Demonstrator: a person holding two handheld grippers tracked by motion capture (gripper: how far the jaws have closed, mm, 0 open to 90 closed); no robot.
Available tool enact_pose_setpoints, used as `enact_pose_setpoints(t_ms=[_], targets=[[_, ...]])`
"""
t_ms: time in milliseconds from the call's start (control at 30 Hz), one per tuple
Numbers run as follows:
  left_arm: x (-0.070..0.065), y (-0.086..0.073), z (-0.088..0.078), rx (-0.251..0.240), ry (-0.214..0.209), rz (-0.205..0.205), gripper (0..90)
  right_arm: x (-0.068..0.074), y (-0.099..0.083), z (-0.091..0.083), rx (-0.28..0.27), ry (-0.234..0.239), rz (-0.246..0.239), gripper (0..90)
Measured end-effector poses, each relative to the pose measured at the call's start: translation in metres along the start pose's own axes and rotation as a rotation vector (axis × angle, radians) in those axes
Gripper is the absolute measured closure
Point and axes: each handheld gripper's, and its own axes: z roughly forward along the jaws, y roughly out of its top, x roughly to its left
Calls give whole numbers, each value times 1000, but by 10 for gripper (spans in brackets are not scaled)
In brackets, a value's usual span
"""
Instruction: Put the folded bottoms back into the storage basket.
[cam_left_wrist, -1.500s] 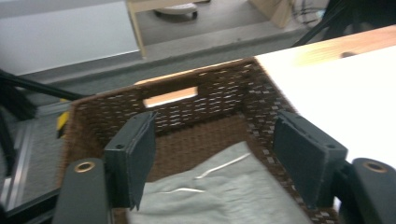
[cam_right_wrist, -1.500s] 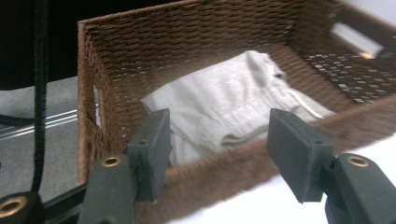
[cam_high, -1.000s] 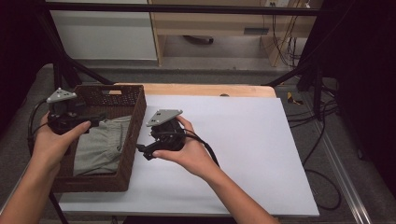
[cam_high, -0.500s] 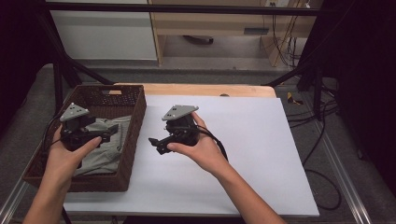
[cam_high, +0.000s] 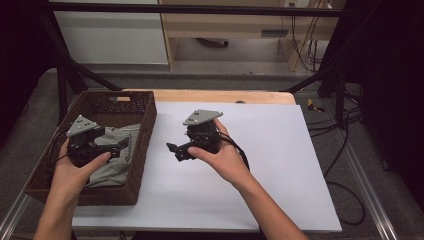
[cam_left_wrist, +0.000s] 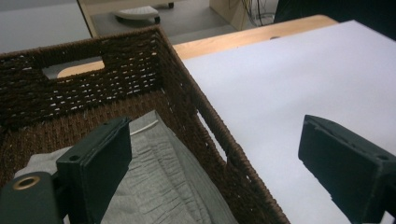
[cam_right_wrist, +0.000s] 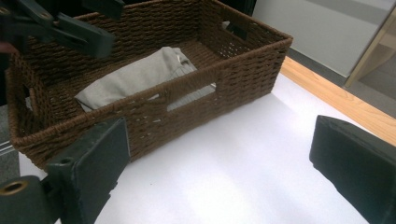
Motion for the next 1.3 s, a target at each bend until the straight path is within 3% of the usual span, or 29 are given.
enact_pose_setpoints(t_ms=[300, 533, 1000, 1300], targets=[[-5, -11, 1, 25, -6, 9, 97, -9, -3, -8, -25, -7, 33, 54], [-11, -13, 5, 30, -20, 20, 89, -13, -6, -15, -36, -15, 31, 51], [-18, -21, 9, 42, -42, 35, 74, -34, -24, -30, -37, -45, 66, 53], [-16, -24, 9, 24, -45, 15, 75, -49, -38, -43, -45, -73, 115, 52]])
